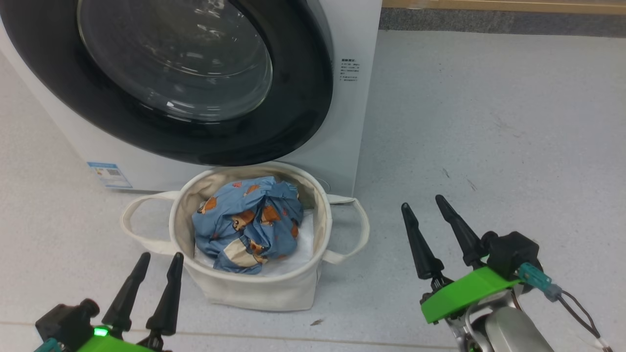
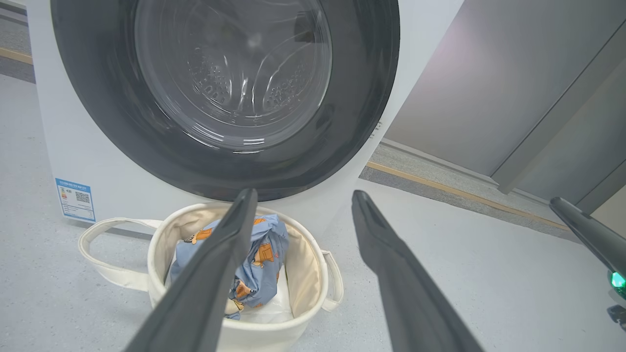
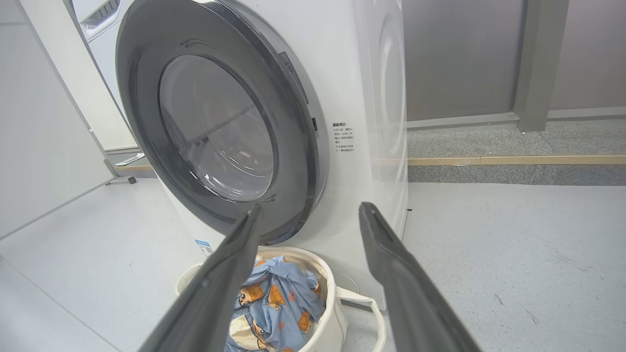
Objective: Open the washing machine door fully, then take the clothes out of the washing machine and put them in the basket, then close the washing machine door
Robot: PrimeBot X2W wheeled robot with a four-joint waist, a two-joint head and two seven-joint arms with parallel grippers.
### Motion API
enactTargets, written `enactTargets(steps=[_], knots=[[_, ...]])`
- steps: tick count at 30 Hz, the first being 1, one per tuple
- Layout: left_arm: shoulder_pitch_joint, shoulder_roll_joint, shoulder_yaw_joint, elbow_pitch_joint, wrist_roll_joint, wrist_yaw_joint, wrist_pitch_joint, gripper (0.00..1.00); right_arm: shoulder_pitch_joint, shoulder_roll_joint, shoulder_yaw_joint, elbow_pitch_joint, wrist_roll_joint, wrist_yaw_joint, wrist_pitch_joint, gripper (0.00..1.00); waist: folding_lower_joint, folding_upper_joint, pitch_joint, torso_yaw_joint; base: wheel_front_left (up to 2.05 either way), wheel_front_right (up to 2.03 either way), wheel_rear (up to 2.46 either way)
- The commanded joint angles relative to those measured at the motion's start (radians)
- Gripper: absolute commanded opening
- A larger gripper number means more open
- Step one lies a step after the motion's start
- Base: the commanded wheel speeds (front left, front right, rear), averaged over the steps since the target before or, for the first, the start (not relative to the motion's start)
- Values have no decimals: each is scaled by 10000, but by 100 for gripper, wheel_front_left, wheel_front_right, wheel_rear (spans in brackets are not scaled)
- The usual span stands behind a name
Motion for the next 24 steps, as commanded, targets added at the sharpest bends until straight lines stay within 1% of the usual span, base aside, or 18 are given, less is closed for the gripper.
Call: enactTargets(steps=[1,14,19,20,23,24], knots=[[-554,196,419,-304,76,-38,-126,100,-29,127,218,-381,-103,0,15,100,0,0,29,17,0,0,0],[-649,157,455,-225,113,-80,-129,100,-91,128,235,-399,-111,0,10,100,0,0,121,47,0,0,0],[-635,145,407,-238,-50,-143,-105,100,-109,129,256,-392,-87,0,-6,100,0,0,124,53,0,0,0],[-188,-17,-21,44,-37,-100,0,0,5,8,23,-44,2,0,15,0,0,0,126,54,0,0,0],[-44,-209,-147,451,-46,-85,21,0,144,6,28,400,30,2,15,0,0,0,128,54,0,0,0],[-42,-234,-119,445,-118,-88,44,0,169,5,17,371,134,2,23,0,0,0,128,56,0,0,0]])
